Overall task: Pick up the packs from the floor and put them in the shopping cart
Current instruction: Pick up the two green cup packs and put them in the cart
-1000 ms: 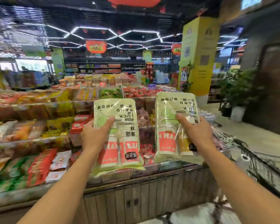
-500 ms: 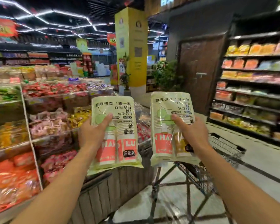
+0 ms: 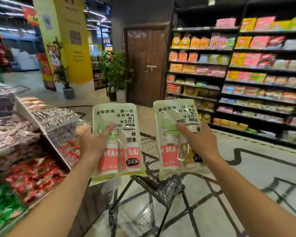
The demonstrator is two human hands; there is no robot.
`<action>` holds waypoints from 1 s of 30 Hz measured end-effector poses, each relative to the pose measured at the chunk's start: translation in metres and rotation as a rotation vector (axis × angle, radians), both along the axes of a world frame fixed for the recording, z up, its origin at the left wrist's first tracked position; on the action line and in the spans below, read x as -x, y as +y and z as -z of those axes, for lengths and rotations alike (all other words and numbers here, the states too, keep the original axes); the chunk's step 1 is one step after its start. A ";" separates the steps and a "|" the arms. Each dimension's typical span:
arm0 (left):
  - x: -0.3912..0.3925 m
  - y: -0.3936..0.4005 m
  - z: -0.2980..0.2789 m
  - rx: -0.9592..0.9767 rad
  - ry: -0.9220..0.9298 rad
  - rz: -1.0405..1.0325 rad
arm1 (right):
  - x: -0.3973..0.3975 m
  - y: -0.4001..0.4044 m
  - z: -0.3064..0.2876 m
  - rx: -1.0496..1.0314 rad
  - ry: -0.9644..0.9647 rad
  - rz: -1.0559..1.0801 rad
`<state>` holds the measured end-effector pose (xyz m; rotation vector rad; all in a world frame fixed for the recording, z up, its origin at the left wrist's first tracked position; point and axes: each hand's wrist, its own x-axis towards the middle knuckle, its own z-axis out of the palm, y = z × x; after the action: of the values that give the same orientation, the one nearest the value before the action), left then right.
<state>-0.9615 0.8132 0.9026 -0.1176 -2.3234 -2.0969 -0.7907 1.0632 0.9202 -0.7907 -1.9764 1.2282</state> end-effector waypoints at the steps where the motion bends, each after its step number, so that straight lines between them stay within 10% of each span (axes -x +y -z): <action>1: 0.010 0.020 0.001 -0.001 -0.009 0.029 | 0.006 0.017 0.001 0.003 0.008 0.013; 30: 0.183 0.410 0.107 0.084 -0.139 -0.194 | 0.280 0.423 0.111 0.015 -0.169 -0.274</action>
<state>-1.1440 1.2230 0.7957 0.2511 -2.3873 -1.9751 -1.0709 1.4865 0.8093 -0.6649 -2.2745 1.3709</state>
